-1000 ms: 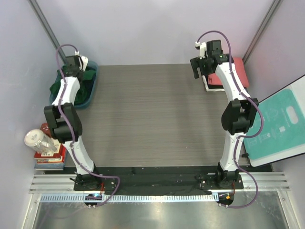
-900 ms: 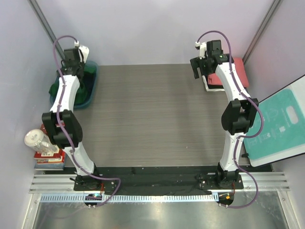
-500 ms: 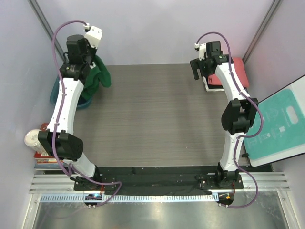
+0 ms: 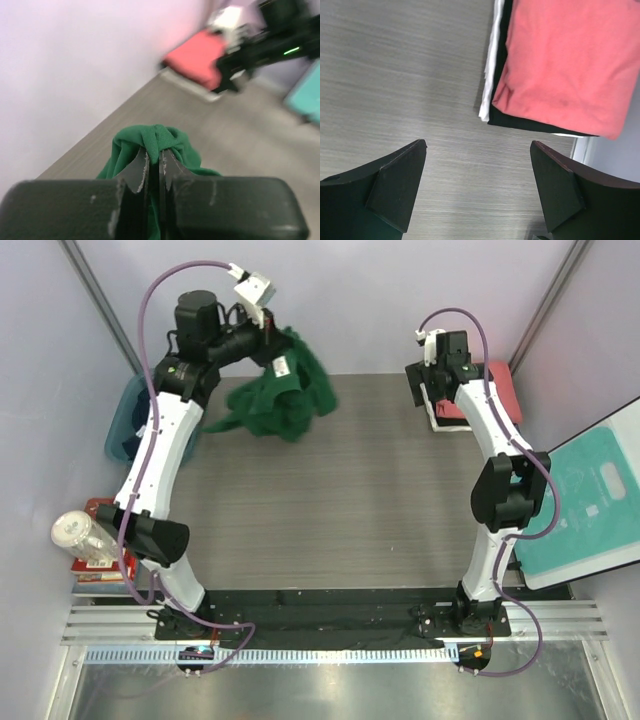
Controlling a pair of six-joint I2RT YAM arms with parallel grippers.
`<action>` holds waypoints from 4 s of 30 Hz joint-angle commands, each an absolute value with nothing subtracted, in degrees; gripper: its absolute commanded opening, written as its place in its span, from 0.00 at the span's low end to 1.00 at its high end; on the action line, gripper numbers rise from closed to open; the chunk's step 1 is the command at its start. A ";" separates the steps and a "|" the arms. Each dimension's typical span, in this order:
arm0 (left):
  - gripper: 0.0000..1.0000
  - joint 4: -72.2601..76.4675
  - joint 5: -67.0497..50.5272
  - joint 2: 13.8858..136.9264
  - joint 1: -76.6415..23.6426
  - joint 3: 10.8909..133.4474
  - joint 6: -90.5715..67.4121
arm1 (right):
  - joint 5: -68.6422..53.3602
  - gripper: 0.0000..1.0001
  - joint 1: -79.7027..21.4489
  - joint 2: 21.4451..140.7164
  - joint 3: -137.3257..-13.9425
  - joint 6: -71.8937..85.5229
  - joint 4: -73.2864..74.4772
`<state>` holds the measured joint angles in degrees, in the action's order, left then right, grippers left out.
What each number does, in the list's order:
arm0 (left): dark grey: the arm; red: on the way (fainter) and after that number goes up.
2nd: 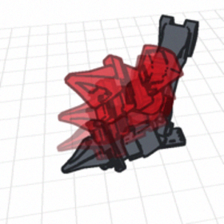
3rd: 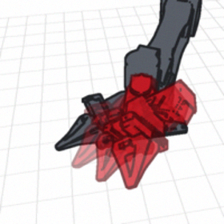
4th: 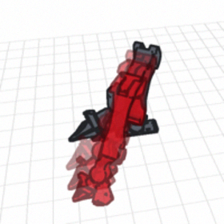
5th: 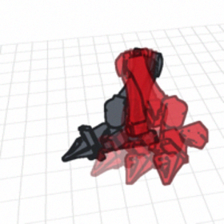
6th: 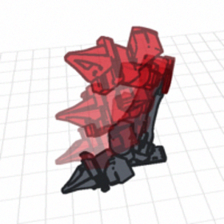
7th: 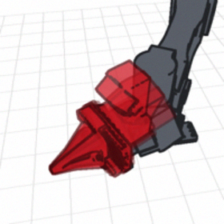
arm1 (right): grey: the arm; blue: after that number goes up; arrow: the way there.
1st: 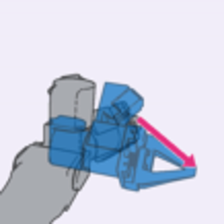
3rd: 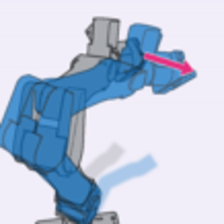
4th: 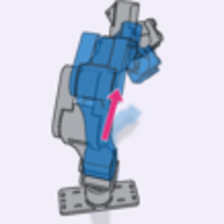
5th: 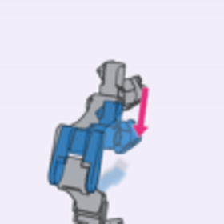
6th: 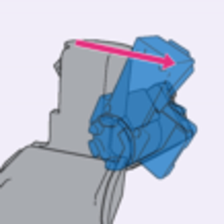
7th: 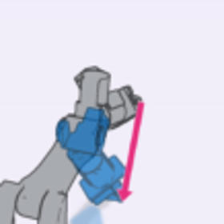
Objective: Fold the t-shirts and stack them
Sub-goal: Move the tshirt to the center of the board, then flatten out the tshirt
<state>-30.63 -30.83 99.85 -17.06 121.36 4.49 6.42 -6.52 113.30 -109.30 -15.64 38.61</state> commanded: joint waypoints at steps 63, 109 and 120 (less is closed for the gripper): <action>1.00 -31.29 2.72 108.09 -7.30 95.35 16.61 | -12.90 0.01 -35.58 129.91 -135.69 -36.99 54.67; 1.00 -50.99 -39.03 108.64 -14.50 101.26 32.79 | 2.67 0.83 -25.14 109.86 -97.48 -35.17 20.59; 1.00 -50.80 -36.84 110.82 -23.64 106.08 33.75 | 1.61 0.87 -9.78 104.24 -89.64 -25.93 23.71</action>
